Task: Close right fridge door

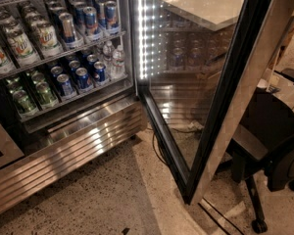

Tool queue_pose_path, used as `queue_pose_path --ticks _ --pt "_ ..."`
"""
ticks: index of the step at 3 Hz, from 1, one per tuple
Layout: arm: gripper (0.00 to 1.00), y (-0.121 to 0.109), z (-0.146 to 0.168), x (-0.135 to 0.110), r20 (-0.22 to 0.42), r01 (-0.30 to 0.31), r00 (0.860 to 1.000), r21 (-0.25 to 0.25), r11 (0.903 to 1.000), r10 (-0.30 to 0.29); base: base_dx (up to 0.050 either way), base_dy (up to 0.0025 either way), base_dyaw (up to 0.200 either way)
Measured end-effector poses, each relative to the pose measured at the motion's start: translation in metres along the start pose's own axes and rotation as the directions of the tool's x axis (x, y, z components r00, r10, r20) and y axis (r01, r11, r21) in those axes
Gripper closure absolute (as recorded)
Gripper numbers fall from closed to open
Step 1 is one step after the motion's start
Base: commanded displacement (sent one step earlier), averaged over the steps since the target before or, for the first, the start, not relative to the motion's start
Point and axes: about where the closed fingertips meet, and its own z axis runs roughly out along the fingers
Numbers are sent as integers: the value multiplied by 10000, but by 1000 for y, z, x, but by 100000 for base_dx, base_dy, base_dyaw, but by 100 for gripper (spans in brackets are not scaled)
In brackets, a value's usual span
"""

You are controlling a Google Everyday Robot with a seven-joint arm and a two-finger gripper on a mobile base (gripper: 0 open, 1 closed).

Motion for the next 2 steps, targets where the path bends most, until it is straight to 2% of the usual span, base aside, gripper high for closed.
queue_pose_path --ticks 1,2 --pt "10 0 -6 3 0 0 10000 0 10000 0 0 0 0" --pt "20 2 -6 1 82 42 10000 -43 10000 -42 0 0 0"
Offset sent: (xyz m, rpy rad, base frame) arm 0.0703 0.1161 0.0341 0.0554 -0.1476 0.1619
